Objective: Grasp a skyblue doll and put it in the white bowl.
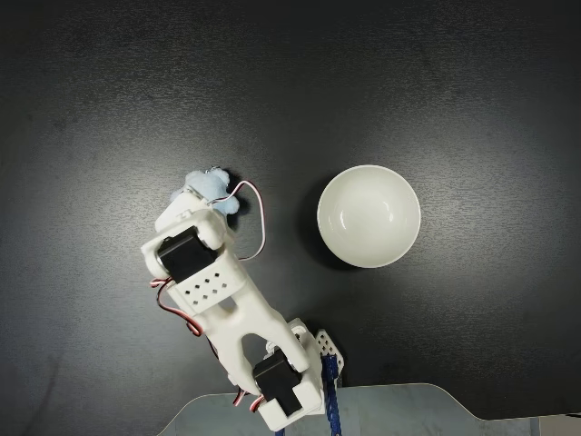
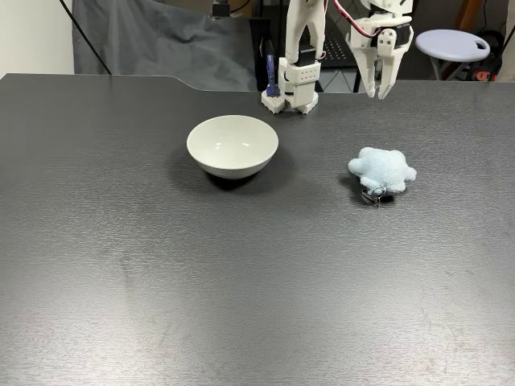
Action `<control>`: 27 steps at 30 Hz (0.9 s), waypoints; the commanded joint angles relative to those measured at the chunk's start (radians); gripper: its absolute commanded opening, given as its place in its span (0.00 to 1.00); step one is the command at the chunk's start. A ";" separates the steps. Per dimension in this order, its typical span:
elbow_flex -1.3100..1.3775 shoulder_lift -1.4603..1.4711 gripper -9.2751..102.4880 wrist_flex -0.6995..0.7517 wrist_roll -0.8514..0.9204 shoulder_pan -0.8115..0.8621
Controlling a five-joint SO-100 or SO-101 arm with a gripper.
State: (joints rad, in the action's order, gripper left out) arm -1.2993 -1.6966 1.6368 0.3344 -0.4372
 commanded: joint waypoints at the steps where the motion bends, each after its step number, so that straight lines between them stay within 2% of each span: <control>1: 0.049 -0.012 0.14 -0.009 0.006 0.009; 10: 0.025 -0.012 0.14 -0.017 0.017 0.008; 13: -0.058 -0.012 0.17 -0.009 0.023 0.008; 16: -0.172 -0.023 0.27 -0.008 0.025 0.008; 23: -0.351 -0.026 0.58 -0.018 0.021 0.008; 27: -0.345 -0.028 0.67 -0.034 0.020 0.012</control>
State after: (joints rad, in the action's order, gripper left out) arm -1.6613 -1.6966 1.6153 0.3513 -0.4418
